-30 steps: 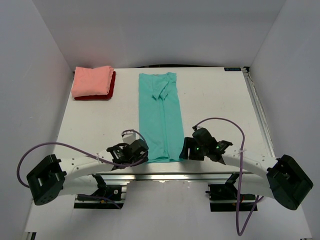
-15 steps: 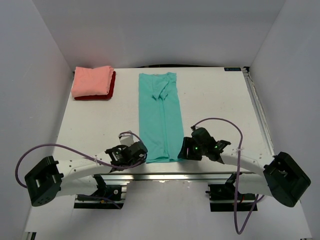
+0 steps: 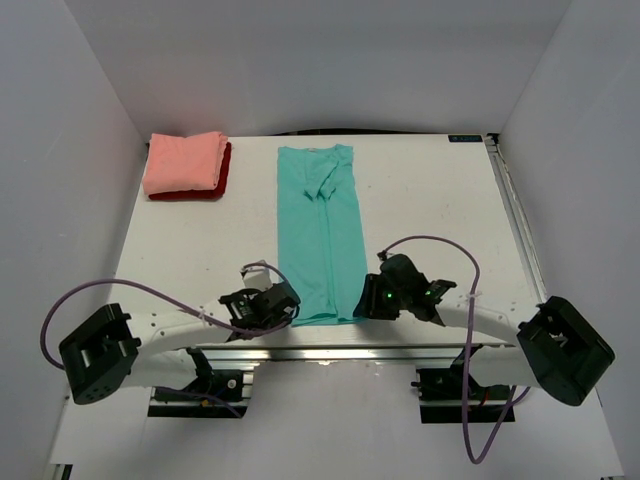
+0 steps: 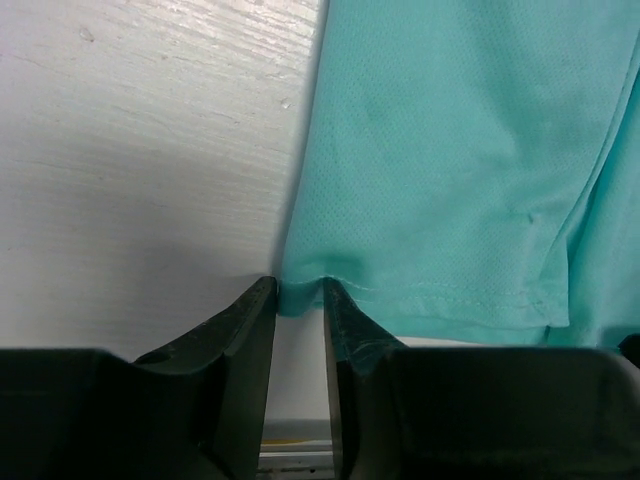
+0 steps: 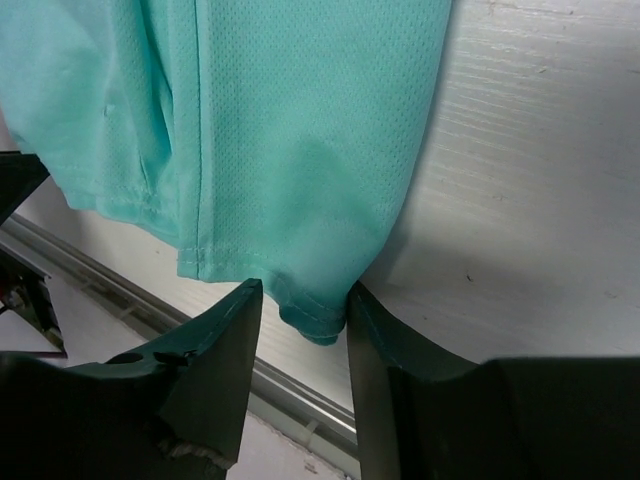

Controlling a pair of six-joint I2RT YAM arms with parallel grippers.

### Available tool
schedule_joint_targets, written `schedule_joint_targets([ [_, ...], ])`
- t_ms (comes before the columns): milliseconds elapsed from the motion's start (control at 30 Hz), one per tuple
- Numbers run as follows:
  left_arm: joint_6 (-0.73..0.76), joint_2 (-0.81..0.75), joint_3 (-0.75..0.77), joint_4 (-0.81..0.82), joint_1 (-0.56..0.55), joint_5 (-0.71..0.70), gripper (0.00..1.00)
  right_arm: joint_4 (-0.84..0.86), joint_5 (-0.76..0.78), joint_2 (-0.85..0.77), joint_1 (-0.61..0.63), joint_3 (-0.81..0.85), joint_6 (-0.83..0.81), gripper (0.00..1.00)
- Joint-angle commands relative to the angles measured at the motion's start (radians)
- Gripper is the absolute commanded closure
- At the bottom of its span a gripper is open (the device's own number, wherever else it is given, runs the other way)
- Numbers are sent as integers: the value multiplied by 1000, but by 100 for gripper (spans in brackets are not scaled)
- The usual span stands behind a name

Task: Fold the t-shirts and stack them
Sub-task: Grab the bottom of the folded rectangular tshirt with both arms

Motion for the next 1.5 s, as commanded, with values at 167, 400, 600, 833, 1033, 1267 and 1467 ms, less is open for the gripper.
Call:
schedule_joint_targets([
  [167, 23, 8, 34, 51, -7, -46, 100, -13, 6, 24, 11, -18, -2, 99],
  [400, 0, -78, -22, 42, -58, -9, 100, -91, 9, -40, 16, -12, -28, 100],
  [600, -52, -67, 7, -24, -171, -12, 100, -179, -11, -89, 27, -10, -50, 100],
  [833, -205, 78, 83, -65, -383, -64, 100, -301, -8, -181, 76, 17, -42, 100],
  [1033, -305, 45, 139, -200, -432, -147, 100, -401, -2, -232, 77, 82, -60, 100],
  [1267, -357, -144, 145, -340, -434, -250, 100, -406, -28, -229, 85, 141, -62, 100],
  [1467, -352, -170, 204, -432, -434, -297, 100, -403, -30, -171, 88, 198, -83, 100],
])
